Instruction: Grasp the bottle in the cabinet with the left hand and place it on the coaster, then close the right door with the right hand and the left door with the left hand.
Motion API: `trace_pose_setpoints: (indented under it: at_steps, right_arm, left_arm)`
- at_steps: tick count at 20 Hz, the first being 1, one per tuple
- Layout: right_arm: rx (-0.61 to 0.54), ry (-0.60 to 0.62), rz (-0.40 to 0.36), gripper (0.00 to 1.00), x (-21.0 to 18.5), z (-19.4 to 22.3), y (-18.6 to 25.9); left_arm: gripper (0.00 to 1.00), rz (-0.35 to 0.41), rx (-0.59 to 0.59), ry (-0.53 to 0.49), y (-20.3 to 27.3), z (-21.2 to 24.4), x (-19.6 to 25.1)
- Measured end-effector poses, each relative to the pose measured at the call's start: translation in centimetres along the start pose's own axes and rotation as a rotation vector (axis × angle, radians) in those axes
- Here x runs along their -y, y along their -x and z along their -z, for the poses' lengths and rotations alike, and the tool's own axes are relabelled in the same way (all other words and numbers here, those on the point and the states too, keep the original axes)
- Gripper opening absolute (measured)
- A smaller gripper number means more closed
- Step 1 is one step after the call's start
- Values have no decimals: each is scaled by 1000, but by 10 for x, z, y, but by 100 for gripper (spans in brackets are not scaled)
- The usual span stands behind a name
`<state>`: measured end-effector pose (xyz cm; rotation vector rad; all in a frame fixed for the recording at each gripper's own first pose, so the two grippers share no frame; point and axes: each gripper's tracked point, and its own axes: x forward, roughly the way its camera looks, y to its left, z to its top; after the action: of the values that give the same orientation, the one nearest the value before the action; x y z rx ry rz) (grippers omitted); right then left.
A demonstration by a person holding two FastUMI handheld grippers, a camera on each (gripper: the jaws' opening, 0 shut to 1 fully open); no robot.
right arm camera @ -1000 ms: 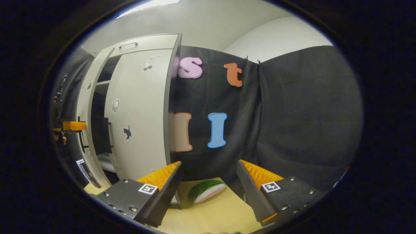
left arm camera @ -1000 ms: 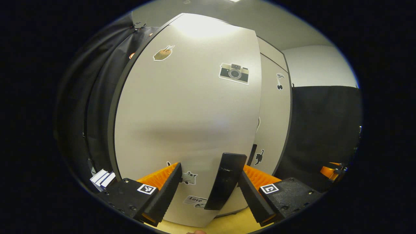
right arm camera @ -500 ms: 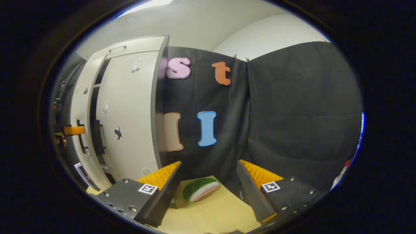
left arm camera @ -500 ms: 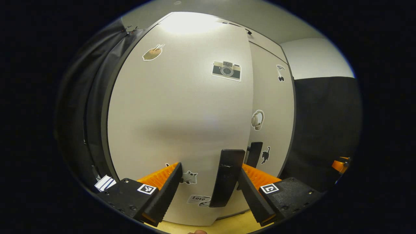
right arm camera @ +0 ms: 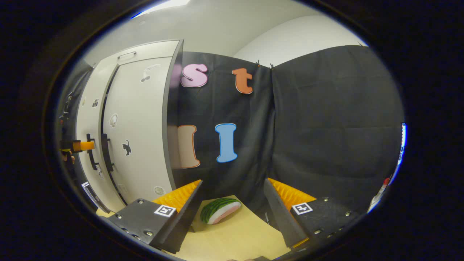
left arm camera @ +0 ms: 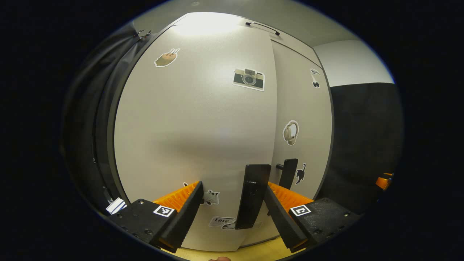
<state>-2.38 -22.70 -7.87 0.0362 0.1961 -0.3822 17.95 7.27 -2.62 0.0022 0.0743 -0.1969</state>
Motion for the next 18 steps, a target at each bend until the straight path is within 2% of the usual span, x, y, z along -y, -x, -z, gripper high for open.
trace_pose_setpoints:
  at_steps: [3,4,6,8,9,11,18]
  right_arm:
    - [-4,-4,8,97,4,2,1]
    - [-4,-5,10,100,5,2,1]
    - [-3,-8,15,97,7,2,2]
    - [-2,-15,19,100,8,3,2]
    - [-4,-19,19,97,7,2,2]
    - [-10,-28,18,100,8,5,1]
    - [-18,-22,-5,100,5,5,1]
  left_arm:
    - [100,5,-1,7,-4,1,-1]
    - [100,6,-2,13,-5,1,-1]
    - [99,9,-5,28,-7,2,-1]
    - [98,11,-6,28,-8,2,-1]
    - [98,11,-6,26,-9,2,-1]
    - [98,10,-7,25,-11,2,-2]
    - [98,4,-11,24,-14,3,-1]
